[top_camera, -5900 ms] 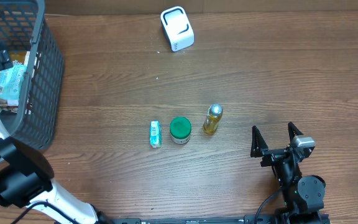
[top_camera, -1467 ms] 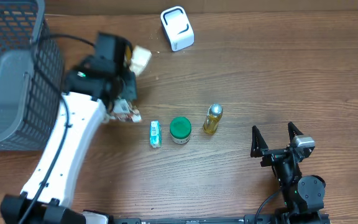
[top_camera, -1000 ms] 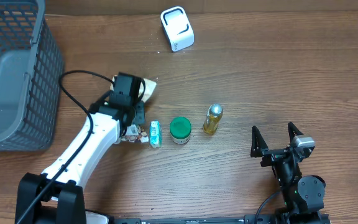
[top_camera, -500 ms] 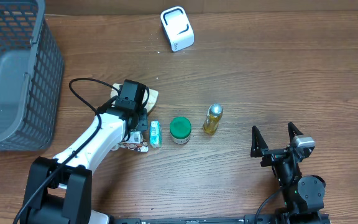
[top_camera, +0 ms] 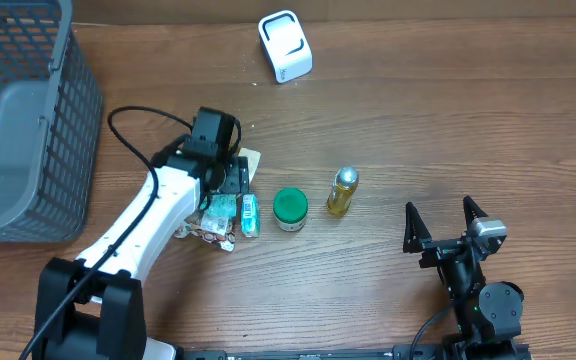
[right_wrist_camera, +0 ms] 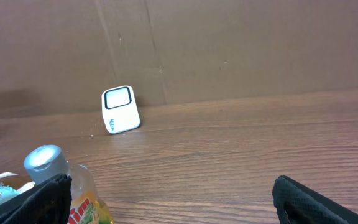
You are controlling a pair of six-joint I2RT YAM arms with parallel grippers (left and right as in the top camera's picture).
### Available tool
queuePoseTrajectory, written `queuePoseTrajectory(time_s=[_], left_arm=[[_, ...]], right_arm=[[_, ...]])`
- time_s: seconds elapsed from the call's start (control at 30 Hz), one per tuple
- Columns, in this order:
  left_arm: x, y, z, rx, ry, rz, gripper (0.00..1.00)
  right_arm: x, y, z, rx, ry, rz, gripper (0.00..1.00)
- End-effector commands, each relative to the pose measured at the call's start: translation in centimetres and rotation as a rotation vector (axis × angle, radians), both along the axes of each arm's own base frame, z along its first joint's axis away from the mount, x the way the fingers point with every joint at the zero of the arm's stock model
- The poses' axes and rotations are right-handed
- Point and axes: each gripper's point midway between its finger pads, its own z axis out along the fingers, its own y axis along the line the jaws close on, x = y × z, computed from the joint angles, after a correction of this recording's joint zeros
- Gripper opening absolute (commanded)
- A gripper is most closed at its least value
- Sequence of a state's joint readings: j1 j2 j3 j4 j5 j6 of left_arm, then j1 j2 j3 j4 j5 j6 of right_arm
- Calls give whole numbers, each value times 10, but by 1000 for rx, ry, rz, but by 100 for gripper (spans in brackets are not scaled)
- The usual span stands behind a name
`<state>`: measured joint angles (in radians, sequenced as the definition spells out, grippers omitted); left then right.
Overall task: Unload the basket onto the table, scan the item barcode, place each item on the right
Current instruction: 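Lay the wipes pack on the table left of the Kleenex and release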
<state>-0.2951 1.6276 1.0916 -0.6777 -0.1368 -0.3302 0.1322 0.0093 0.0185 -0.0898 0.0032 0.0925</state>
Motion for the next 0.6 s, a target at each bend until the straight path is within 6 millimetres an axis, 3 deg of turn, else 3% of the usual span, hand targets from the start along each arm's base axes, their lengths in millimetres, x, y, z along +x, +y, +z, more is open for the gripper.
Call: queuePoseTrajectory(time_s=[0.0,0.13,0.23,0.43,0.57], left_arm=[[17,-13,29,-36,-40,-35,86],[30,-15,66,-23,-79,-89,88],[40,-7,101,-24,-113,-77,100],[63,14,192,-117,-258,-59,100],[74,42,248,-202,-378,-21,100]], right_arm=[[0,0,-3,-7,-1,2,100],[0,0,-3,-7,-1,2,100],[0,0,-3,-7,-1,2,100],[0,0,-3,-7,-1,2,100],[0,0,-3,-7,-1,2,100]])
